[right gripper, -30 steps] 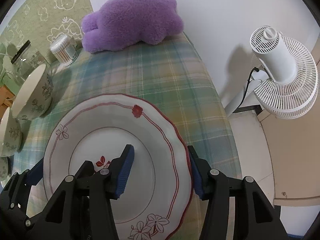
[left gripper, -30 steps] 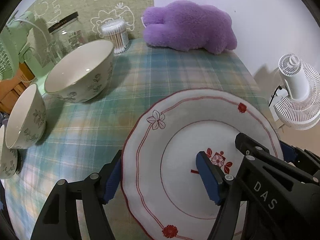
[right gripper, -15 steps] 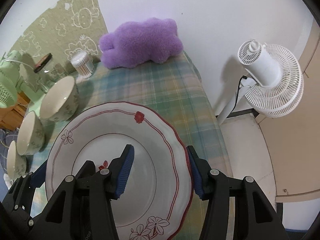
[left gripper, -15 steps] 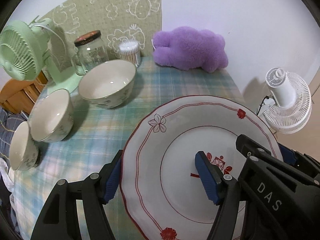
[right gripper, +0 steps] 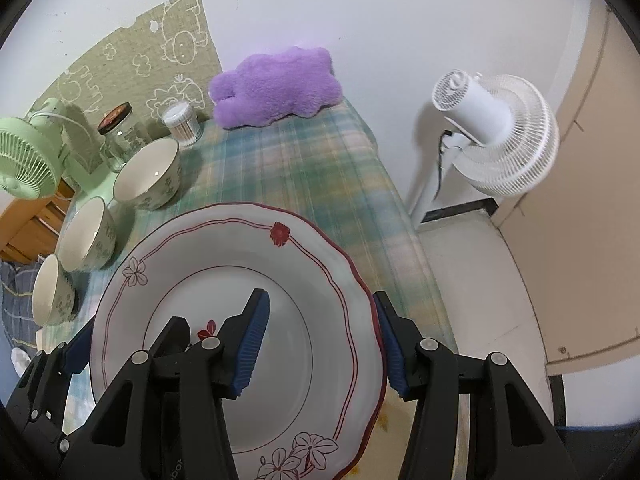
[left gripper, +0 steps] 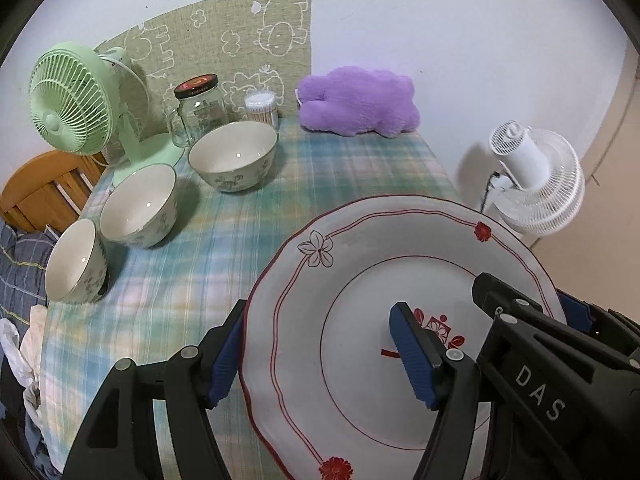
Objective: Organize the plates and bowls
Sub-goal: 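Carry the red-rimmed plate with both grippers over the yellow-flower plate stack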
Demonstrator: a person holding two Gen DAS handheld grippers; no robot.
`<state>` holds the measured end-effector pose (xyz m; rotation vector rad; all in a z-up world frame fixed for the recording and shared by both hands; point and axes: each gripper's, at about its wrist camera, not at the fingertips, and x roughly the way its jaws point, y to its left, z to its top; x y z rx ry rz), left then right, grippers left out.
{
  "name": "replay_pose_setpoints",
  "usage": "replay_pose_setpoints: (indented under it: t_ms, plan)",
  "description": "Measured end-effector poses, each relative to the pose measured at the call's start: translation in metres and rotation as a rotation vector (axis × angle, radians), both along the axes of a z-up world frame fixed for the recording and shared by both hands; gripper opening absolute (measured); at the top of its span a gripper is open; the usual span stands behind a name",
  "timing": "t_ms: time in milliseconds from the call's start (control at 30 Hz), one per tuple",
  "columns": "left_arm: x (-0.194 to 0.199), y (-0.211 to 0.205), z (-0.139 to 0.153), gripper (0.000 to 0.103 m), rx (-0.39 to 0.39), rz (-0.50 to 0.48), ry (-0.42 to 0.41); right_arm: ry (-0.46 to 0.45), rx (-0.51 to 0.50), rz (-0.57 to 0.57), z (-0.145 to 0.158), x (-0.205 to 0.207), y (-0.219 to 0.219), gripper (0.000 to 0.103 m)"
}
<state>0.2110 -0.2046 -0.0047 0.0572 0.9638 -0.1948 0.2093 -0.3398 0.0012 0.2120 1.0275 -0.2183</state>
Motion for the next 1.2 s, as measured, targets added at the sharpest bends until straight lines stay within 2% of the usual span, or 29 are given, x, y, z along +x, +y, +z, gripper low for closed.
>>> replay_pose_setpoints:
  t_ms: [333, 600, 900, 1200]
  plan:
    - [-0.05, 0.003, 0.0, 0.07, -0.024, -0.081, 0.007, -0.003, -0.031, -0.07, 0.007, -0.066, 0.008, 0.056]
    - [-0.08, -0.01, -0.019, 0.07, -0.025, -0.141, 0.048, 0.032, -0.032, -0.14, -0.009, -0.108, -0.002, 0.056]
    - [-0.091, -0.036, -0.046, 0.07, -0.021, -0.147, 0.128, 0.095, -0.023, -0.145, -0.035, -0.121, -0.026, 0.055]
    - [-0.098, -0.059, -0.061, 0.069, 0.01, -0.131, 0.15, 0.14, -0.022, -0.121, -0.053, -0.124, -0.047, 0.055]
